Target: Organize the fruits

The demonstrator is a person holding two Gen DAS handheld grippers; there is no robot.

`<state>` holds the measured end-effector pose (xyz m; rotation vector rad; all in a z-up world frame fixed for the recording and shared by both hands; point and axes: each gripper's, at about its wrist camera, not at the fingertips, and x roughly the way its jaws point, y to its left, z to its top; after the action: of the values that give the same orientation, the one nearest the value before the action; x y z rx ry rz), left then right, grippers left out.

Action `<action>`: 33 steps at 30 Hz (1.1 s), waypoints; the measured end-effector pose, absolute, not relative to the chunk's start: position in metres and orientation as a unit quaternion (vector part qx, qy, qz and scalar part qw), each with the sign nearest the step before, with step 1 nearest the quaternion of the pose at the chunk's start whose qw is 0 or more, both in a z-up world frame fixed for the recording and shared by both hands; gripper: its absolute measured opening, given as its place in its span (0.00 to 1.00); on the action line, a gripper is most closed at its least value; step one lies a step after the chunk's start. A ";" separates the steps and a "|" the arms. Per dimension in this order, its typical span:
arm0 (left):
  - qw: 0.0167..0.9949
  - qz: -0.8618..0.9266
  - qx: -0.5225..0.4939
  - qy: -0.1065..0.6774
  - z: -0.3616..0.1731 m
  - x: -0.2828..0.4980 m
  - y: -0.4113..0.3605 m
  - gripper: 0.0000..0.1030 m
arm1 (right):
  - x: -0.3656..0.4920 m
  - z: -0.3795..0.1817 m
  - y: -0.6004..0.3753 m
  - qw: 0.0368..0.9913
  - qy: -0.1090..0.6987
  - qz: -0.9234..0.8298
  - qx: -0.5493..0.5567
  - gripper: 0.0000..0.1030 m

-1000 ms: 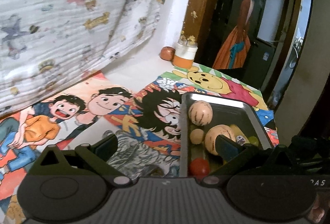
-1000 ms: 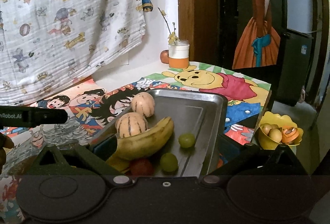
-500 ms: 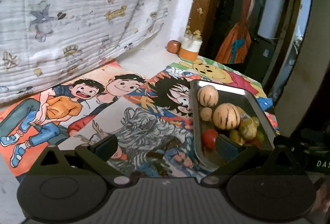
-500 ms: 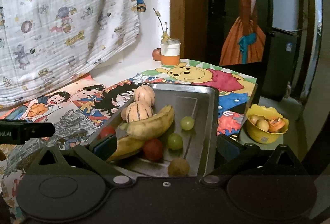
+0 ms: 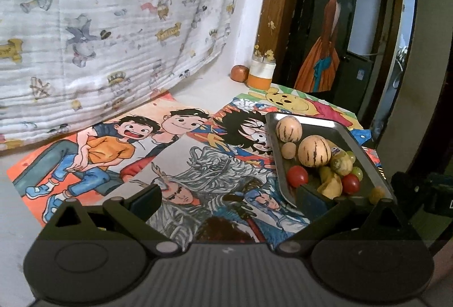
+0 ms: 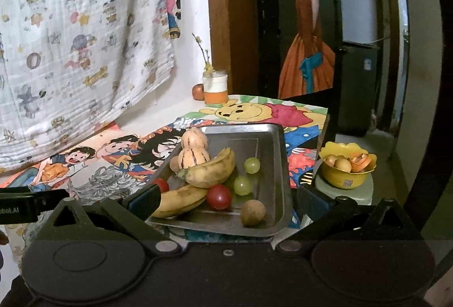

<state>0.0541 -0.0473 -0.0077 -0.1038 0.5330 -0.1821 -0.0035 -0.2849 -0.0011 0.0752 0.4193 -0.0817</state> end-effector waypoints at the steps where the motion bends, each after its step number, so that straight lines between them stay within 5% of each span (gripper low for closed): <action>1: 0.959 -0.091 -0.051 0.262 -0.008 0.053 -0.046 1.00 | -0.006 -0.001 -0.284 0.977 0.207 -0.040 0.038 0.99; 33: 0.962 -0.082 -0.045 0.256 -0.017 0.024 -0.027 1.00 | -0.032 -0.009 -0.264 0.975 0.216 -0.031 0.039 0.99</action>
<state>0.0240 -0.0273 -0.0174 -0.0905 0.5184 -0.1669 -0.0321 -0.2643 -0.0088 0.0777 0.4347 -0.0623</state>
